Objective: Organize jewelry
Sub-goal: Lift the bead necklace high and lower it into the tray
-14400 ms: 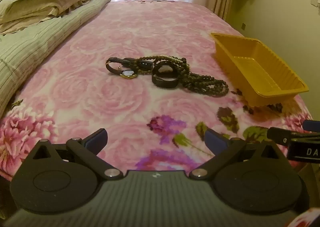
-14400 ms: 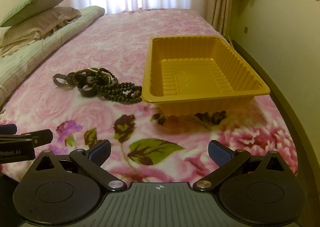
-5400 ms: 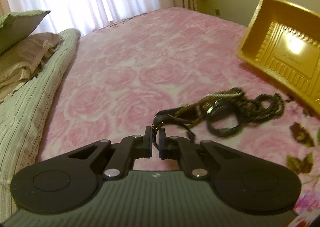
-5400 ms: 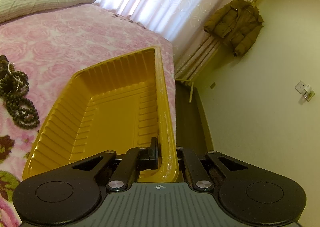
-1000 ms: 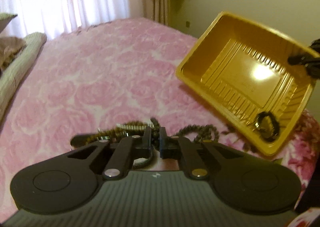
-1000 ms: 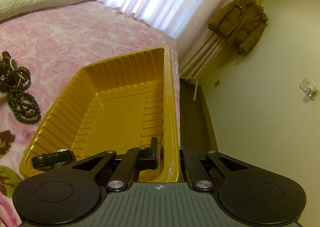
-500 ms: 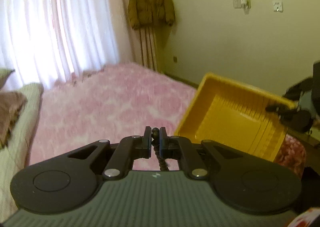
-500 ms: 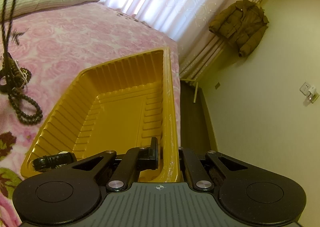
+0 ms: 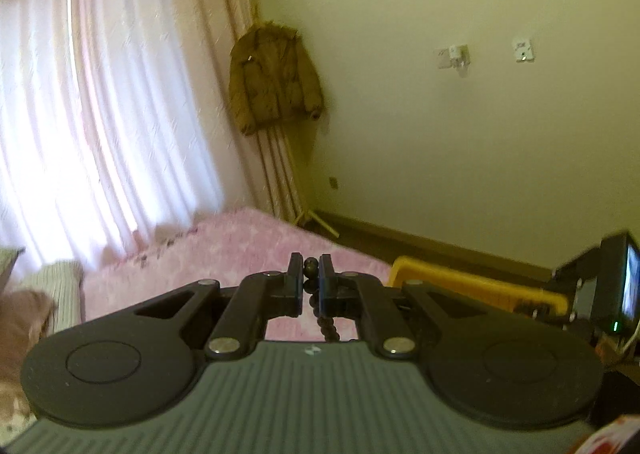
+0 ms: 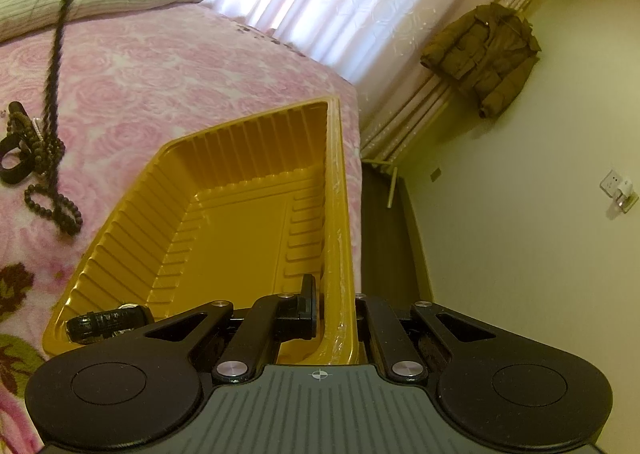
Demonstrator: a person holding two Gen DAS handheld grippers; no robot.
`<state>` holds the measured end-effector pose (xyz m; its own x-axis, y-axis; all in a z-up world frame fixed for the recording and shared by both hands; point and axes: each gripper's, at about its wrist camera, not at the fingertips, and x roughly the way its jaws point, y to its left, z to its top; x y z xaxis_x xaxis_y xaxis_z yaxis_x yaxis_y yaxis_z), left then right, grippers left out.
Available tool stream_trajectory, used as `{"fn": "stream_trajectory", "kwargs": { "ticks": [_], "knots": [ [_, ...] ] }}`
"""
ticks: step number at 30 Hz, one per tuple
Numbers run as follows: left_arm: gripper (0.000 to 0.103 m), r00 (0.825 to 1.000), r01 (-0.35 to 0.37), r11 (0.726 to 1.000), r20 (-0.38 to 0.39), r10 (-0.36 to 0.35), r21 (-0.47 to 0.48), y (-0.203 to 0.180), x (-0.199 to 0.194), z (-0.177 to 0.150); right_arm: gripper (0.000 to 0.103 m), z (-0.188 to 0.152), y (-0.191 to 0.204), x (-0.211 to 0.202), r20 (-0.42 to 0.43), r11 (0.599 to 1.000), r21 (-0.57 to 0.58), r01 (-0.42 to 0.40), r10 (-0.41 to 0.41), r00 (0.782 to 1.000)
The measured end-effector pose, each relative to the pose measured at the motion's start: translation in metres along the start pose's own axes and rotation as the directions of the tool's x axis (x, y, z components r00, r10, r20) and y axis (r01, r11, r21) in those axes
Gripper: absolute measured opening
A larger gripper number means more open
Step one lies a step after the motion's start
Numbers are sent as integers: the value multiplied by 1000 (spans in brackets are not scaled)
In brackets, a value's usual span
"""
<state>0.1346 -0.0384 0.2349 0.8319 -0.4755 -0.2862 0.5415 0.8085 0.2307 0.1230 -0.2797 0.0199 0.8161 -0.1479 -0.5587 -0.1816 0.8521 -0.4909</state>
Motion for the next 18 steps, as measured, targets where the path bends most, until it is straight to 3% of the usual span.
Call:
{"fn": "stream_trajectory", "kwargs": {
  "ticks": [11, 18],
  "knots": [
    [6, 994, 31, 997, 103, -38, 69, -16, 24, 82, 4, 2, 0, -2, 1, 1000, -2, -3, 3, 1000],
    [6, 989, 61, 995, 131, -72, 81, -30, 46, 113, 4, 2, 0, -2, 5, 1000, 1, -4, 4, 1000]
  ]
}}
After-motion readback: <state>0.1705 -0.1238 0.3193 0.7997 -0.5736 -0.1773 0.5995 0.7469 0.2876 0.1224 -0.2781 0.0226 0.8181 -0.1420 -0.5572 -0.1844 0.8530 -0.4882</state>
